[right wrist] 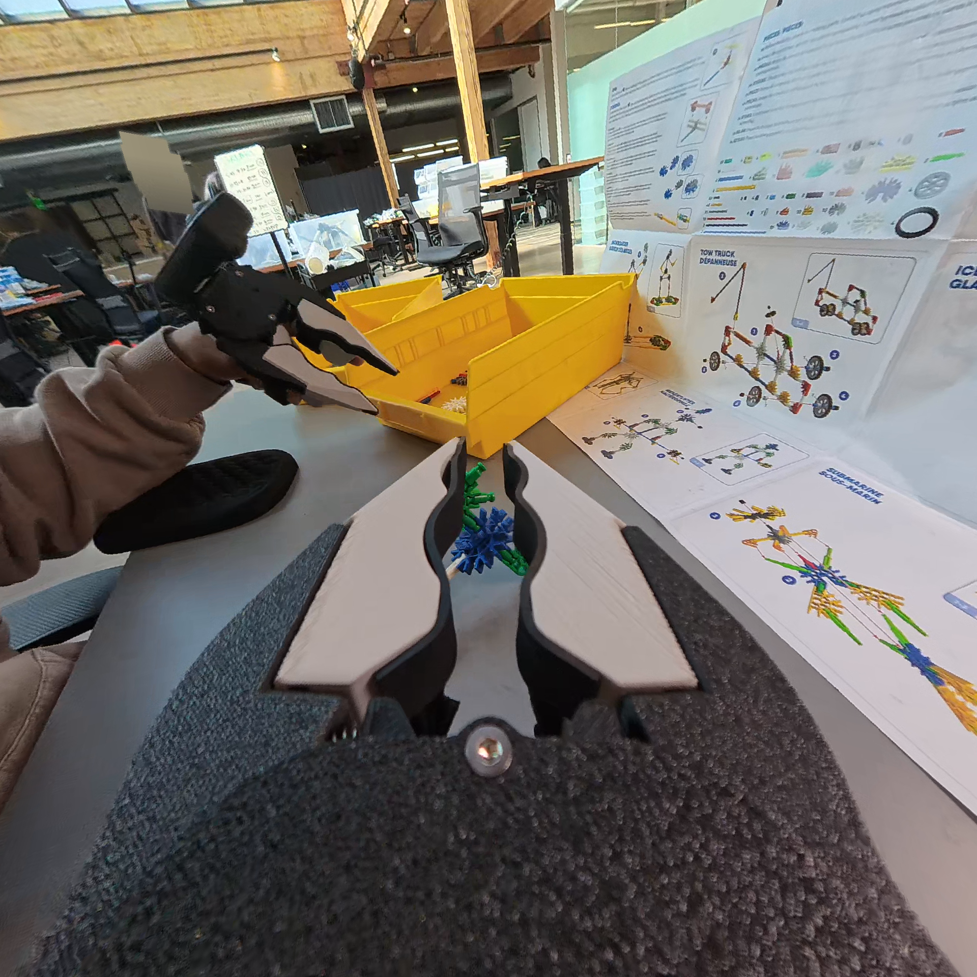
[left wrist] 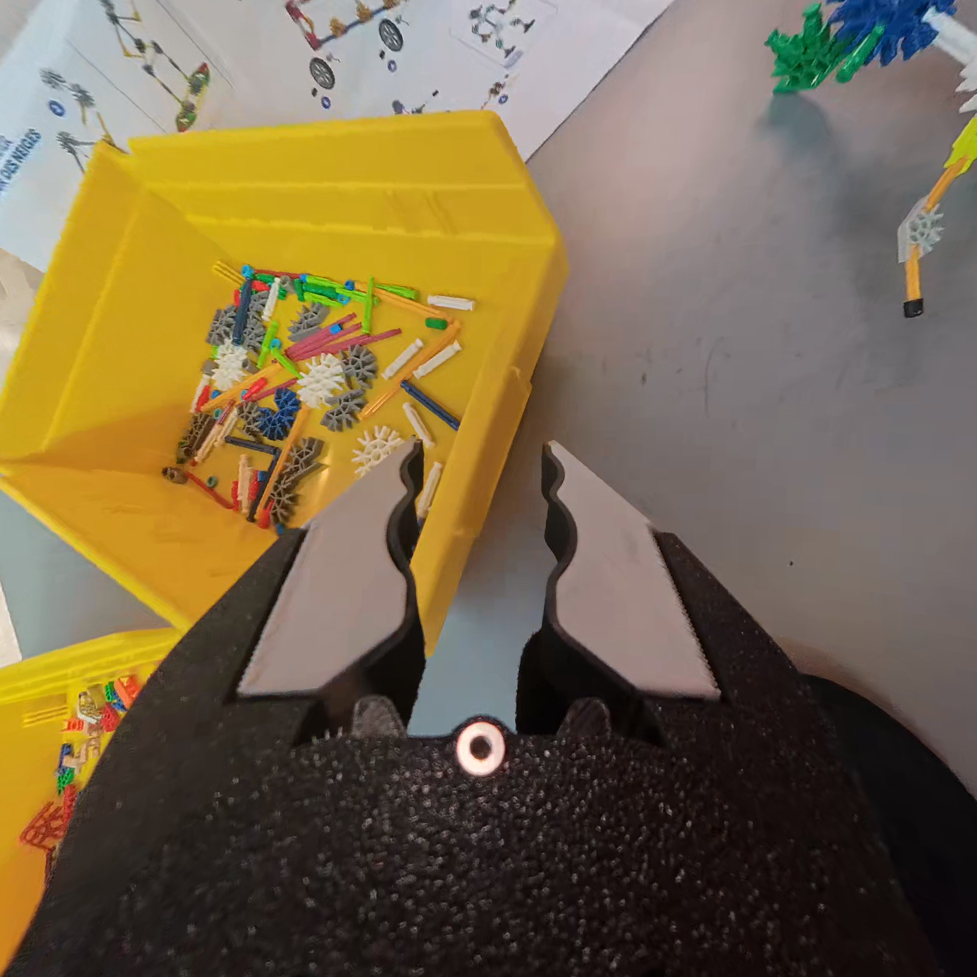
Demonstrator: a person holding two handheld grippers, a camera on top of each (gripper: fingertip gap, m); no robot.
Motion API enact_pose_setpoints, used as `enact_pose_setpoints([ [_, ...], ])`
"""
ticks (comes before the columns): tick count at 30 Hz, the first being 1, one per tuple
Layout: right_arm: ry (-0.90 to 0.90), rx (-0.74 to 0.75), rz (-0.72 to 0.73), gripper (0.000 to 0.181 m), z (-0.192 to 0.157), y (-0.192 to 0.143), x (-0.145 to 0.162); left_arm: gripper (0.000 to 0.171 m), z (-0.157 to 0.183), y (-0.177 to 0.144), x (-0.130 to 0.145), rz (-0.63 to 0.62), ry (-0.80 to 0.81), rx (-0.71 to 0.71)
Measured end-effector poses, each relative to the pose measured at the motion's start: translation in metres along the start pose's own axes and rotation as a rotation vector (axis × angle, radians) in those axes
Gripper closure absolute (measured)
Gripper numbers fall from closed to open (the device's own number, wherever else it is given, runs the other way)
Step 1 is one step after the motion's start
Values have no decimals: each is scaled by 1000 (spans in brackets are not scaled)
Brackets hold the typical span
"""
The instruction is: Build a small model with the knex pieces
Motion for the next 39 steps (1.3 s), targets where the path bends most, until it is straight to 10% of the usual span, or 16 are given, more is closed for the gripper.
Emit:
enact_pose_setpoints([
  [6, 2, 6, -17, 169, 3, -1, 2, 171, -4, 34, -31, -34, 35, -43],
  [10, -25, 3, -71, 168, 1, 6, 9, 169, 4, 26, -60, 114, 41, -61],
  [13, -82, 19, -134, 159, -6, 16, 15, 156, 42, 16, -94, 360, 20, 177],
  [19, -86, 178, -303, 107, -14, 64, 26, 148, 74, 47, -142, 490, -102, 384],
  [22, -145, 196, -371, 153, -17, 74, 33, 148, 67, 56, -155, 517, -190, 383],
  [27, -159, 89, -107, 154, -14, 40, 11, 140, 81, 52, -127, 592, -254, 619],
  [33, -137, 16, 168, 155, -16, 17, -9, 132, 89, 32, -134, 673, -395, 1267],
  [39, -346, 36, 156, 156, -55, 33, -11, 132, 122, 33, -142, 594, -370, 1328],
])
Point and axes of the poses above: each gripper's, where its closed fingertips meet, y out along the fingers, x out of its underside, z = x × y across the jaws, the point moved 7 cm from there along -y, back along the fingers, and after that the axes turned 12 degrees about -z, right-handed, at the moved point
